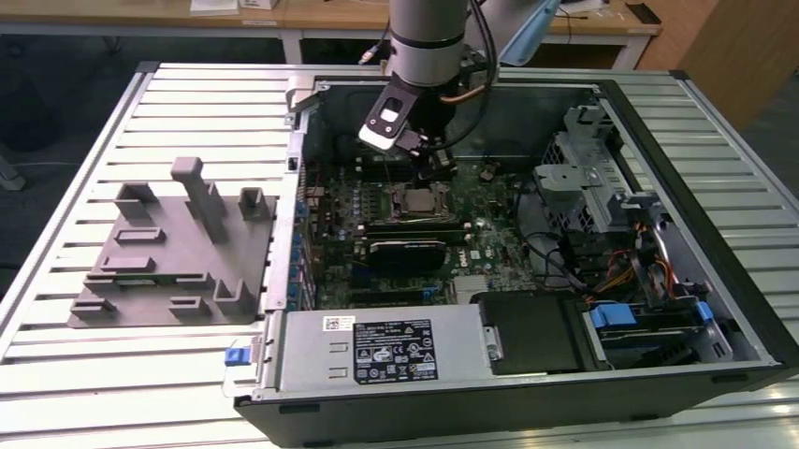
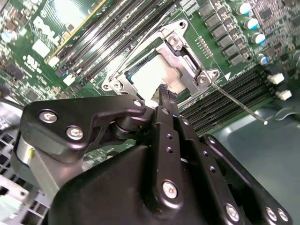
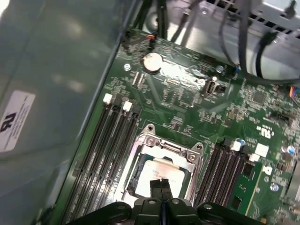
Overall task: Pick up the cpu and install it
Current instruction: 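Close the cpu cover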
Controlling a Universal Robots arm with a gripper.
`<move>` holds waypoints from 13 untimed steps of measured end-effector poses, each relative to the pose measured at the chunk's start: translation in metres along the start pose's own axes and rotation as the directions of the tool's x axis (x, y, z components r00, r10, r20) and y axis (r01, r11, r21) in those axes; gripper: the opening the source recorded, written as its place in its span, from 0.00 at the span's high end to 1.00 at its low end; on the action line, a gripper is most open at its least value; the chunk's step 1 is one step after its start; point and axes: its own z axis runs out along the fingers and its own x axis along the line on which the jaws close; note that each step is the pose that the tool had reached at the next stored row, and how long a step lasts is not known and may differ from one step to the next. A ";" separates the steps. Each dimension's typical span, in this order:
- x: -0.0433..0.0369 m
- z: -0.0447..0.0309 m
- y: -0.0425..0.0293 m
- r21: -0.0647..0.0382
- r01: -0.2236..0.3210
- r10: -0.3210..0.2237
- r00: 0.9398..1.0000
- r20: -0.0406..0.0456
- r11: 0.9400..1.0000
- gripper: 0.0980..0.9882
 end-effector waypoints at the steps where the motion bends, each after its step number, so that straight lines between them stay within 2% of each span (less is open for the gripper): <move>1: 0.0000 0.0000 0.0000 0.000 0.015 -0.015 1.000 0.000 1.000 0.99; 7: 0.0000 0.0001 0.0000 -0.002 0.105 -0.105 0.994 -0.003 0.994 0.99; 13: 0.0000 0.0001 0.0000 -0.005 0.193 -0.193 0.981 -0.005 0.981 0.99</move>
